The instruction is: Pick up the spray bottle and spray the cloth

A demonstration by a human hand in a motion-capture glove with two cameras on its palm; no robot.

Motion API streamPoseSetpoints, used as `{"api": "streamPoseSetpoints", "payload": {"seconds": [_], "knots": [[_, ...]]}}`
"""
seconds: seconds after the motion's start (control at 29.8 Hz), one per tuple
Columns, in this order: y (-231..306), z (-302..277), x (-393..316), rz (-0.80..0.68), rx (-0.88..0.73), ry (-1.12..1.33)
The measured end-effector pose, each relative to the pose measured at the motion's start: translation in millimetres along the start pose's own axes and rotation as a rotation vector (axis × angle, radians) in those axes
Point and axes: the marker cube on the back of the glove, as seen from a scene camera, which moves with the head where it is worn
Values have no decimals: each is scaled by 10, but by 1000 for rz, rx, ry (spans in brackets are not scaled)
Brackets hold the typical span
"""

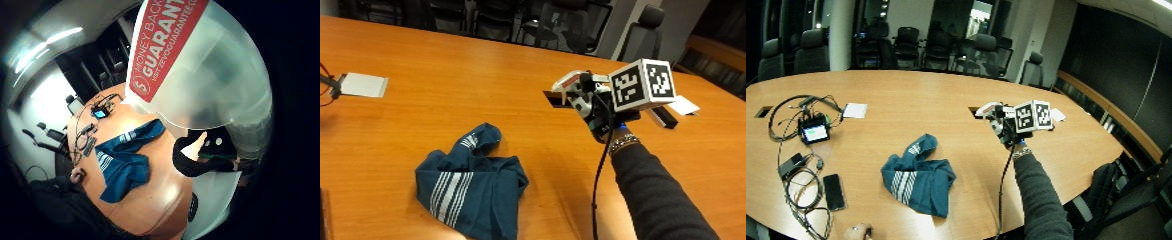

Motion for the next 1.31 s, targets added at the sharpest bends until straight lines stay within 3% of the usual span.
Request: {"api": "streamPoseSetpoints", "payload": {"seconds": [0.37,0.94,1.31], "knots": [[-101,-271,-62,-235,-159,180],[357,343,-409,-601,-366,467],[632,473,-445,-637,-417,493]]}}
